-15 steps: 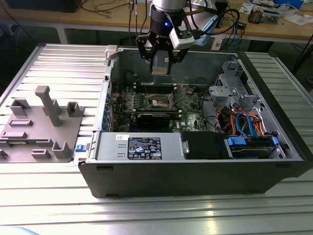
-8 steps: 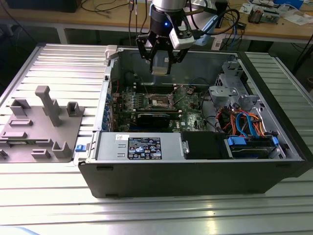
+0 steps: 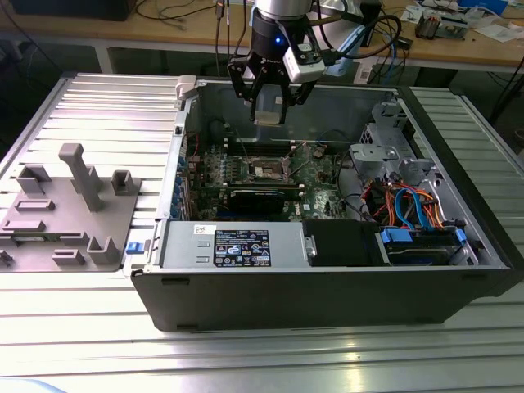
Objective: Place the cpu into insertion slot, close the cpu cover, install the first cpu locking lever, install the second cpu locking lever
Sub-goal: 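Place the cpu into insertion slot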
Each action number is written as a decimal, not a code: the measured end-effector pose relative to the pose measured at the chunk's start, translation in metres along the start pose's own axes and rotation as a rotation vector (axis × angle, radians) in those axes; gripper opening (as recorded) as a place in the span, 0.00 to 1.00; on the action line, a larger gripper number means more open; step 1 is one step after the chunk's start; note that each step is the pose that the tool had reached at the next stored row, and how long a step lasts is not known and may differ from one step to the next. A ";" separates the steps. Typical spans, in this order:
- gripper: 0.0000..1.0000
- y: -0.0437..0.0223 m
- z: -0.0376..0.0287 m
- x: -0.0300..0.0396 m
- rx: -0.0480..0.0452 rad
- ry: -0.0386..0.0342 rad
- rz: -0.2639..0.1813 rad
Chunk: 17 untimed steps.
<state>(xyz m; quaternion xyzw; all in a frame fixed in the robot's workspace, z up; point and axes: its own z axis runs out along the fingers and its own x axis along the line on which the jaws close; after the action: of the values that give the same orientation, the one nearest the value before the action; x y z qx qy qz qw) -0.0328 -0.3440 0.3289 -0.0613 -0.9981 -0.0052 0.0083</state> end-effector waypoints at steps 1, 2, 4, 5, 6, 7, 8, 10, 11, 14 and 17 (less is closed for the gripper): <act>0.54 0.0000 0.0000 0.0000 0.0000 0.0000 0.001; 0.54 0.0000 0.0000 0.0000 0.0000 0.0000 0.001; 0.54 0.0000 0.0000 0.0000 0.0000 0.0000 0.002; 0.54 0.0000 0.0000 0.0000 0.0000 0.0000 0.003; 0.54 0.0000 0.0000 0.0000 -0.0001 0.0000 0.003; 0.54 0.0000 0.0000 0.0000 0.0000 0.0000 0.004; 0.54 0.0000 0.0000 0.0000 0.0000 0.0000 0.004; 0.54 0.0000 0.0000 0.0000 -0.0001 -0.0001 0.005; 0.54 0.0000 0.0000 0.0000 -0.0001 -0.0001 0.006; 0.54 0.0000 0.0000 0.0000 -0.0001 -0.0001 0.007; 0.54 0.0000 0.0000 0.0000 -0.0002 -0.0001 0.010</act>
<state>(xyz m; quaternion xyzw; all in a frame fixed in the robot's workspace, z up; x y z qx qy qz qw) -0.0328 -0.3440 0.3289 -0.0661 -0.9978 -0.0052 0.0083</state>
